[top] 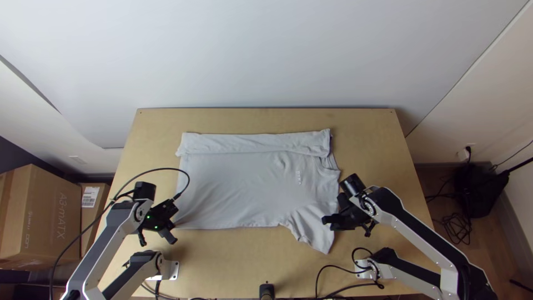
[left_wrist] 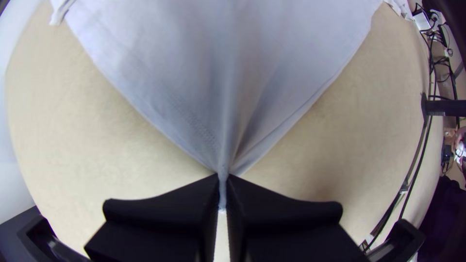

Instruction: Fold the t-shirt

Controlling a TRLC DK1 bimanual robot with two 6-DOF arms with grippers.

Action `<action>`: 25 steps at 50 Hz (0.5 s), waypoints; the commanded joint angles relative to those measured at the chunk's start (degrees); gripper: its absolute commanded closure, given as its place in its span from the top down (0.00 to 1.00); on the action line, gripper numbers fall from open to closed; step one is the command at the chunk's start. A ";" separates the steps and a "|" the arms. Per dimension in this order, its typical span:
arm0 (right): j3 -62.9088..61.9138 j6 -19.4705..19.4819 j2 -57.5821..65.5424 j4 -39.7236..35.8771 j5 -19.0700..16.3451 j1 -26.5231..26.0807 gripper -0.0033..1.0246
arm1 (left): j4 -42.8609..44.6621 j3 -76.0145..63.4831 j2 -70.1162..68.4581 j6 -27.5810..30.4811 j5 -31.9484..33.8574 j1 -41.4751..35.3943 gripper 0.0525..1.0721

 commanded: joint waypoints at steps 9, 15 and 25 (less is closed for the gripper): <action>-0.24 -9.74 3.23 -4.57 4.92 -12.41 0.03 | -0.96 -0.51 -0.69 12.52 2.36 12.85 0.03; 1.34 -9.47 2.79 -4.83 4.83 -11.89 0.03 | -1.84 0.37 -0.86 11.82 4.12 13.29 0.03; 5.74 -8.86 2.53 -3.25 4.83 -8.37 0.03 | -2.02 5.64 -1.39 -0.40 8.08 4.77 0.03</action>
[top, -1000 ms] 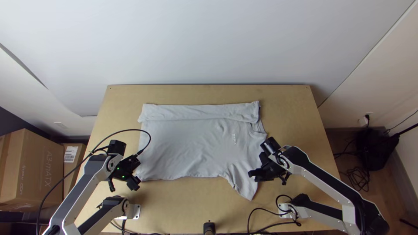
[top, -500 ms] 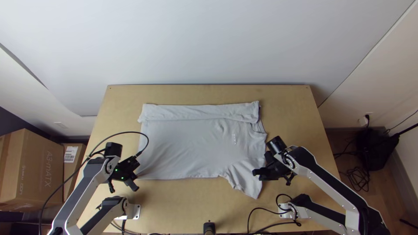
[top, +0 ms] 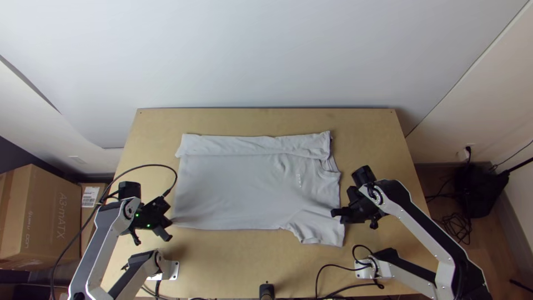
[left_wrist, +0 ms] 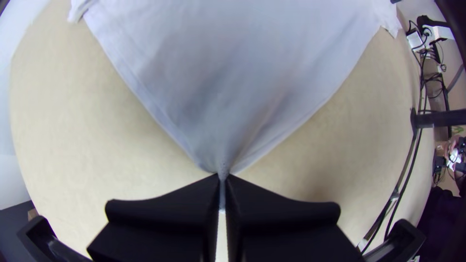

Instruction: Fold the t-shirt

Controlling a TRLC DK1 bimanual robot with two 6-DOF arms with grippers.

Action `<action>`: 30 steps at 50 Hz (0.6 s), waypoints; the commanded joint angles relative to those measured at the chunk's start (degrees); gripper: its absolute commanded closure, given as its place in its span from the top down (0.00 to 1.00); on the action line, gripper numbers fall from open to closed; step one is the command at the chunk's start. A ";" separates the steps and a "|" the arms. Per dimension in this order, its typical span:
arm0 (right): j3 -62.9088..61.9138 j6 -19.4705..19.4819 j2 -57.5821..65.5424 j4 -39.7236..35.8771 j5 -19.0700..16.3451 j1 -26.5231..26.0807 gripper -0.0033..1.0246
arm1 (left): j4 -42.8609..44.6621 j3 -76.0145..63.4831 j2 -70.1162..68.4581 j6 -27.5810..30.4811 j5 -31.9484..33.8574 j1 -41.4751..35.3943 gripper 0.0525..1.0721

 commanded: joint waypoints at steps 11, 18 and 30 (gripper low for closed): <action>7.53 -2.95 1.95 6.20 2.79 -0.49 0.03 | 4.41 8.38 4.14 -9.55 2.51 -5.96 0.03; 10.26 -5.94 5.20 9.10 5.95 -1.19 0.03 | 7.22 11.02 8.10 -9.46 2.51 -4.90 0.03; 16.85 -6.55 12.67 12.09 6.66 -2.77 0.03 | 10.74 18.31 16.98 -9.73 4.18 -1.74 0.03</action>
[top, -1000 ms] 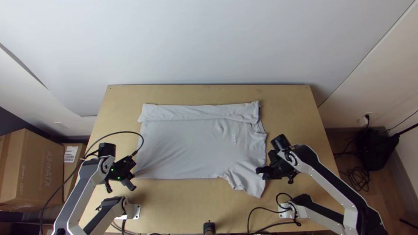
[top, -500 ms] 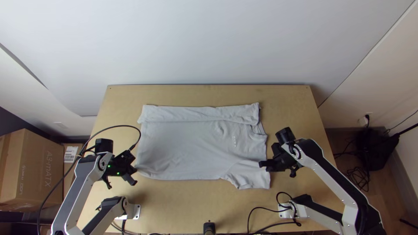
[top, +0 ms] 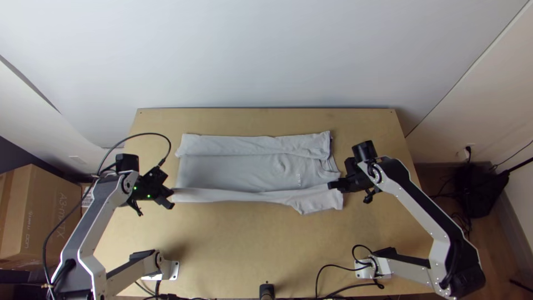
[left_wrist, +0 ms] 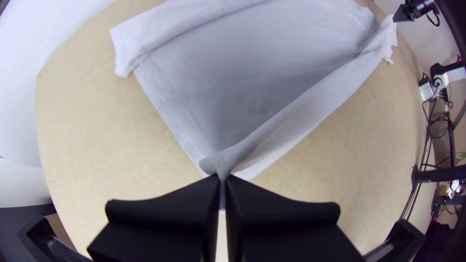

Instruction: Fold the t-shirt

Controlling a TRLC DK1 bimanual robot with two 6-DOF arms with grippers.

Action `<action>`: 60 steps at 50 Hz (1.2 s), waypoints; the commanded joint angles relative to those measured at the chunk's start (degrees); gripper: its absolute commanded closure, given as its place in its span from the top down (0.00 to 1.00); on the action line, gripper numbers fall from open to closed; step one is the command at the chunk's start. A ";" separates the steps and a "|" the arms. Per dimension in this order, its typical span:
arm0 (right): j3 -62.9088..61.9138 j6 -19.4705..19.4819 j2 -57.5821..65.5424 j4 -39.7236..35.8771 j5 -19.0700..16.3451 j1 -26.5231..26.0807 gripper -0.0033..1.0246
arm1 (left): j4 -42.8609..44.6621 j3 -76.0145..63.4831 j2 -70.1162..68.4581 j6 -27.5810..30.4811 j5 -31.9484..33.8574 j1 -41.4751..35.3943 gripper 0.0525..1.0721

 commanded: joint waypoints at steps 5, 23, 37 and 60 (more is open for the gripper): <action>7.36 -1.07 7.38 1.56 1.06 -1.00 0.03 | 3.21 6.88 6.88 -1.95 1.93 0.84 0.03; 21.69 -0.98 23.03 2.44 1.15 -2.85 0.03 | 8.13 19.97 21.91 -5.73 2.64 0.40 0.03; 35.93 -0.72 35.07 2.53 1.15 -3.90 0.03 | 8.39 32.72 33.68 -8.46 3.69 0.40 0.03; 53.15 3.77 49.13 2.09 5.11 -3.82 0.30 | 12.44 35.27 39.04 -13.91 3.69 -1.88 0.64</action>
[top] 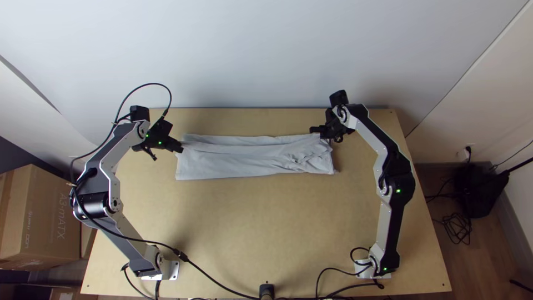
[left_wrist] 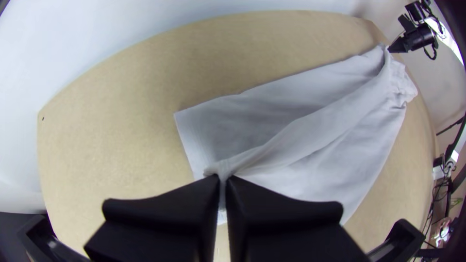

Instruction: Fold the t-shirt

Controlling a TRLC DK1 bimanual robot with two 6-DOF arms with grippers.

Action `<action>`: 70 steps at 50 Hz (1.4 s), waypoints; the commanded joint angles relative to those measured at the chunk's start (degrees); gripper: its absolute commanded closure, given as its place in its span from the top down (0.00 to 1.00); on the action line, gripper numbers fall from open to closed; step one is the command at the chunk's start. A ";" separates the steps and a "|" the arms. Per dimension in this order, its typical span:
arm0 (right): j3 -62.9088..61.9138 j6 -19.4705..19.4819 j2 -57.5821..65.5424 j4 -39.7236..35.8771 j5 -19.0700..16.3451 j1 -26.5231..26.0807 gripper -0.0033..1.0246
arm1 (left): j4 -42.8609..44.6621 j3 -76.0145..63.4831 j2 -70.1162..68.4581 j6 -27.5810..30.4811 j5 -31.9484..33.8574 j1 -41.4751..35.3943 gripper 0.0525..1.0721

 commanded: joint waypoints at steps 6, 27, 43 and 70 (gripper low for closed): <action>-1.20 3.40 -5.13 -0.38 2.55 -0.76 0.77 | 3.51 -2.49 -2.49 -4.85 0.37 0.77 0.95; -15.35 16.50 -34.92 -2.32 -16.78 -6.65 0.96 | 3.51 -8.91 -6.71 -16.72 18.48 13.86 0.95; -18.60 23.79 -37.91 -7.33 -51.94 -18.07 0.96 | -0.18 -10.75 -1.88 -16.45 27.18 16.59 0.95; -20.01 22.91 -42.66 -7.33 -55.63 -18.86 0.96 | 1.66 -7.59 6.12 -20.94 27.35 9.56 0.95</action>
